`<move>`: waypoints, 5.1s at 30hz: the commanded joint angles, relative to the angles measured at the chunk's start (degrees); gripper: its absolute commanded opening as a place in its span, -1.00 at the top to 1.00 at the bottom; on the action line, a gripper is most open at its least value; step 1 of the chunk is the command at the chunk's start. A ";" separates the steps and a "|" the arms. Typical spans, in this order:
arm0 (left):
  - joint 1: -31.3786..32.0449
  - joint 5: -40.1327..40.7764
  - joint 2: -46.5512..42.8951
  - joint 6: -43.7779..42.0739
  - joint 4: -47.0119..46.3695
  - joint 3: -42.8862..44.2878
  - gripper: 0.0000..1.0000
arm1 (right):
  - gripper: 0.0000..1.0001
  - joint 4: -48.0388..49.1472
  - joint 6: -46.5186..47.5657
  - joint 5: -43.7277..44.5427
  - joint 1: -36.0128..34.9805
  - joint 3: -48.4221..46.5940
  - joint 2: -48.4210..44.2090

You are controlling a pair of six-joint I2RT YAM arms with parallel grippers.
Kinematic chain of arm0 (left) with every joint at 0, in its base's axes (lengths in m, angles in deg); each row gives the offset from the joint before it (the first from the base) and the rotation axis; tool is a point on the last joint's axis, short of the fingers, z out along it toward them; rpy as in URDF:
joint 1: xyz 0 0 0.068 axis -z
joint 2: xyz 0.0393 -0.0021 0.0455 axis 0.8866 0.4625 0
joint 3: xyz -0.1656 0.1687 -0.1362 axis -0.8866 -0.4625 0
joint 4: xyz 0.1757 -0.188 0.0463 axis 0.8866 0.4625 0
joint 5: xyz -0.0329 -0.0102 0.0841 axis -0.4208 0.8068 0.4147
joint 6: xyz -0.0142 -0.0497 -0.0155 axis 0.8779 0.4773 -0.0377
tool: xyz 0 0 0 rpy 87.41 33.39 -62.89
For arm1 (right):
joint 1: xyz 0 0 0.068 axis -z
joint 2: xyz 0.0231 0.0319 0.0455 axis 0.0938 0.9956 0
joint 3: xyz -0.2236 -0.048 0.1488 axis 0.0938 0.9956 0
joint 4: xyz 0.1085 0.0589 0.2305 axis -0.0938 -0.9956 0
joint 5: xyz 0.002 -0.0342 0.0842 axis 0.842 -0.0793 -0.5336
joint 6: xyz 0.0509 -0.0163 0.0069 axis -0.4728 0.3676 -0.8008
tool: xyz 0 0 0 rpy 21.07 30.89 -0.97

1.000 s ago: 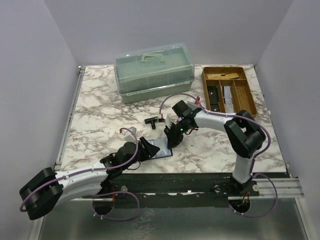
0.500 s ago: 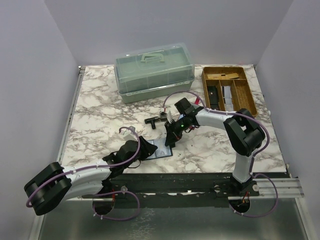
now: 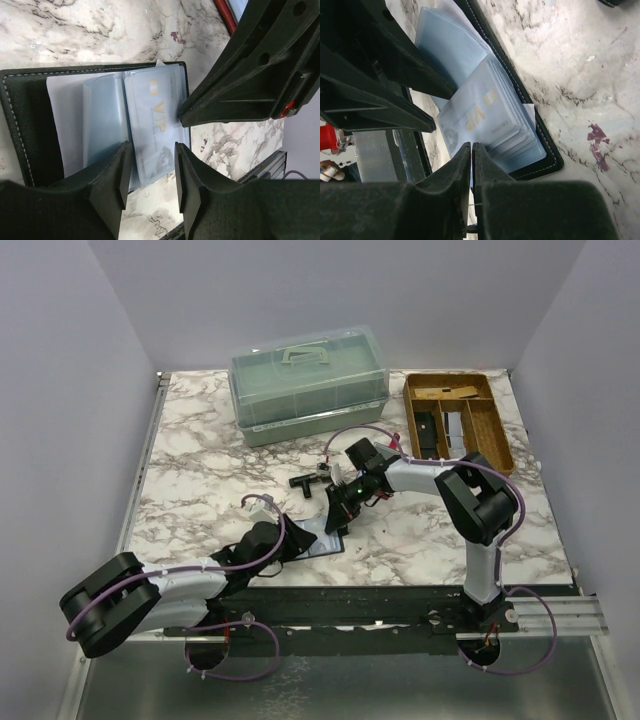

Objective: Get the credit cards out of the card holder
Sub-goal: Remove the credit card from the card holder.

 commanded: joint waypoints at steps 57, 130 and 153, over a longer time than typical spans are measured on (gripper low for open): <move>-1.33 1.96 0.39 1.42 -1.89 -1.08 0.78 | 0.08 -4.19 1.53 7.19 -0.43 -2.22 -1.47; -5.13 -3.91 2.39 3.48 -2.16 -1.34 0.16 | 0.47 -1.84 -1.74 -18.61 -1.35 -1.94 2.64; -6.86 -6.31 -0.65 4.46 -3.05 -1.82 -0.67 | 0.45 -0.14 -1.55 -13.25 -2.49 -1.79 2.19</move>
